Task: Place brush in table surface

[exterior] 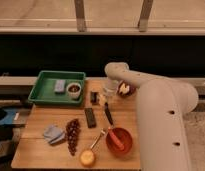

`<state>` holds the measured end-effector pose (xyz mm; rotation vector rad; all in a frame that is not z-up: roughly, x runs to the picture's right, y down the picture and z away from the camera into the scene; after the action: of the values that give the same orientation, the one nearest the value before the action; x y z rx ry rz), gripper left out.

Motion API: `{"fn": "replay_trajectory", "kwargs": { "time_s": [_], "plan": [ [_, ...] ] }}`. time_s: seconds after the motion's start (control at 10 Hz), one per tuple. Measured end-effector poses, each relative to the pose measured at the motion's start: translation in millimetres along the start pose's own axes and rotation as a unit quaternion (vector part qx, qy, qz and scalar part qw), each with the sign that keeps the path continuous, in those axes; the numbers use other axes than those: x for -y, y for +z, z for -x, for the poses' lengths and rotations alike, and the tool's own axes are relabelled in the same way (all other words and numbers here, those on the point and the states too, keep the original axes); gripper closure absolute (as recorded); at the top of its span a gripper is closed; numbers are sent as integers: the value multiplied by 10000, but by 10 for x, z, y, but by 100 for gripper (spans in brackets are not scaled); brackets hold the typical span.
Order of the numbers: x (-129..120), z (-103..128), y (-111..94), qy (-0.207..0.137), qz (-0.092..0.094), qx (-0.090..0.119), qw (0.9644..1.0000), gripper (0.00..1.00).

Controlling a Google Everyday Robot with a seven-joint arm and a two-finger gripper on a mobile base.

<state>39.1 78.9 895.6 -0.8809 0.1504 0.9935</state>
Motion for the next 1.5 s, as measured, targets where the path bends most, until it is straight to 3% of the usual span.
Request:
{"fn": "replay_trajectory", "kwargs": {
  "time_s": [0.4, 0.6, 0.8, 1.2, 1.4, 1.5],
  "plan": [
    [24, -4, -690, 40, -311, 440, 9985, 100],
    [121, 17, -1107, 125, -538, 791, 9953, 100],
    [271, 49, -1379, 217, -723, 1028, 9918, 100],
    [270, 11, -1395, 243, -824, 1176, 9893, 100],
    [253, 7, -1285, 252, -782, 1124, 9903, 100],
    [237, 32, -1126, 246, -686, 1060, 9917, 100]
  ]
}}
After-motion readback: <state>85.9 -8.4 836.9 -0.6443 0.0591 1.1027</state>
